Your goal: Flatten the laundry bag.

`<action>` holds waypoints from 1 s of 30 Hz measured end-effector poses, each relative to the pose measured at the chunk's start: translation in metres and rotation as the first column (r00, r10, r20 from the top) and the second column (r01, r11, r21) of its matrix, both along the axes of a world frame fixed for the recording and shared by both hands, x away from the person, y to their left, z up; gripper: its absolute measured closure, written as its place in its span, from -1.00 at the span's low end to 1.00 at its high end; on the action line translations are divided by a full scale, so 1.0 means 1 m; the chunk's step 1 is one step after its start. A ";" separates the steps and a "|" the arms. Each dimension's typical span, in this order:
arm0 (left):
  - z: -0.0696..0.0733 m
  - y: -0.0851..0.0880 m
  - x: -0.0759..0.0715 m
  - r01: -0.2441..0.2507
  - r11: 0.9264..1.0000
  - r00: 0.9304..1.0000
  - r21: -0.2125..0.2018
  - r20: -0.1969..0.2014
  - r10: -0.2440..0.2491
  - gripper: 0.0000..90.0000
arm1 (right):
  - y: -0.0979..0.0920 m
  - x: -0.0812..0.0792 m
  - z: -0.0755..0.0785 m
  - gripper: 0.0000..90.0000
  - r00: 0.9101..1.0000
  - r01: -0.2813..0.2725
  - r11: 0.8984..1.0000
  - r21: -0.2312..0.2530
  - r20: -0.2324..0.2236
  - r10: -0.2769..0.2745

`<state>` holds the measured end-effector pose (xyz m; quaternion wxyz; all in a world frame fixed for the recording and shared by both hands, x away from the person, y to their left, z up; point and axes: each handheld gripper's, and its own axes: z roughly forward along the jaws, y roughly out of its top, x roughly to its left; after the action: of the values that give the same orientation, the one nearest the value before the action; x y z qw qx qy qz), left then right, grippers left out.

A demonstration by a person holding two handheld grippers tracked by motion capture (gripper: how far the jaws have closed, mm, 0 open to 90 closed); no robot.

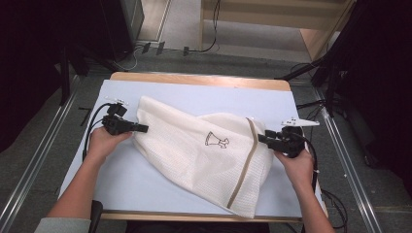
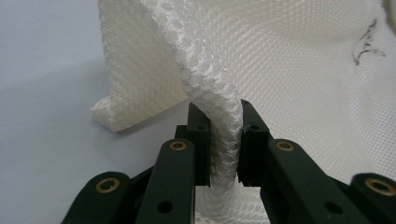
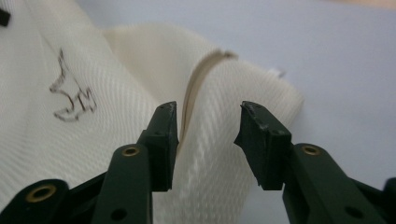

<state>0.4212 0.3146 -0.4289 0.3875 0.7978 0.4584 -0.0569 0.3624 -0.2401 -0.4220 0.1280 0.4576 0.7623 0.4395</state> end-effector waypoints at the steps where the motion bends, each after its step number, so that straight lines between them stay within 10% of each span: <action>1: 0.002 0.000 -0.002 0.009 1.000 1.000 -0.009 0.011 -0.009 0.75 | -0.002 0.005 0.011 0.25 1.000 0.000 1.000 0.017 0.026 -0.001; 12: 0.011 0.003 -0.017 0.002 0.999 0.999 -0.049 0.051 0.000 0.70 | 0.043 0.049 0.024 0.24 0.991 -0.110 0.993 -0.034 0.068 0.112; 24: 0.012 0.004 -0.031 0.005 0.999 0.998 -0.046 0.061 -0.002 0.70 | 0.091 0.092 -0.013 -0.06 0.979 -0.203 0.977 -0.064 -0.043 0.200; 30: 0.007 0.008 -0.033 0.001 0.999 0.999 -0.035 0.034 0.000 0.71 | 0.100 0.099 -0.032 0.16 0.977 -0.201 0.971 -0.132 -0.101 0.188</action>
<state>0.3879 0.3231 -0.4224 0.4093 0.7918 0.4504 -0.0517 0.4610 -0.1397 -0.4541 0.0825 0.3893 0.8376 0.3743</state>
